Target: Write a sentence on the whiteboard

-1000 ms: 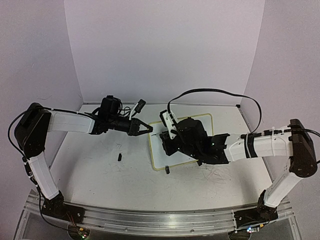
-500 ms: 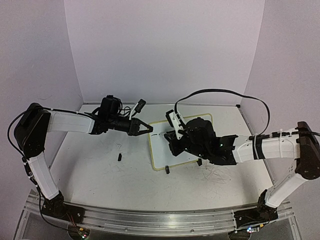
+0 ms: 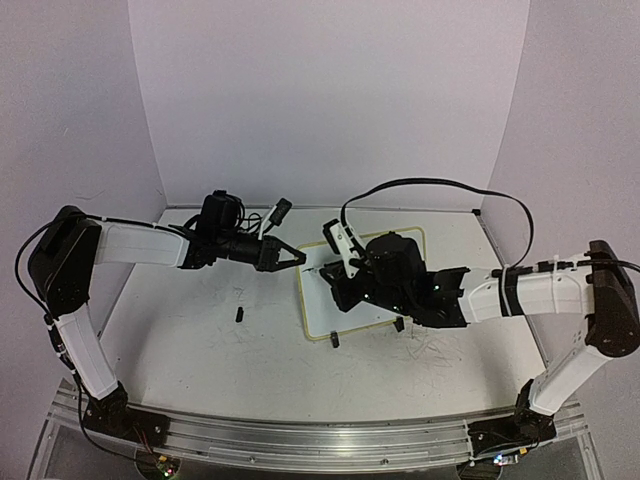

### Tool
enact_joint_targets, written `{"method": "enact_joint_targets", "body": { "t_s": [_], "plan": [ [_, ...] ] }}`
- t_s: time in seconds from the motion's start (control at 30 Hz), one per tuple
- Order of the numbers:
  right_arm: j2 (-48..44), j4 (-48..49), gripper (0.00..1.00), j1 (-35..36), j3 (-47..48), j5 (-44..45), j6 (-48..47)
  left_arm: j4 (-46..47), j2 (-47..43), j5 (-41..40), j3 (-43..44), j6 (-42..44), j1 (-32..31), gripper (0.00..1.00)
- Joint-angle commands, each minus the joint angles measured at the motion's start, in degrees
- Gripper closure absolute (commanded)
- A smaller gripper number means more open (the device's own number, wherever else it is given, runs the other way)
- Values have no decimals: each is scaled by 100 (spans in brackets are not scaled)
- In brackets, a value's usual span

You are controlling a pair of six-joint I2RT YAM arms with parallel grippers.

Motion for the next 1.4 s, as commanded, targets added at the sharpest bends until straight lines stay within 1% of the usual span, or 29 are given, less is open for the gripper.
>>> {"method": "enact_joint_targets", "body": {
  "t_s": [0.0,0.83,1.37],
  "plan": [
    [122,208,100,4,255,4,-33,34,-230,-53,-14,74,-39,100],
    [234,83,100,1,323,319,2,32,-255,-44,-18,78,-39,100],
    [208,-72,100,3,144,275,137,29,-278,-44,-16,83,-41,100]
  ]
}}
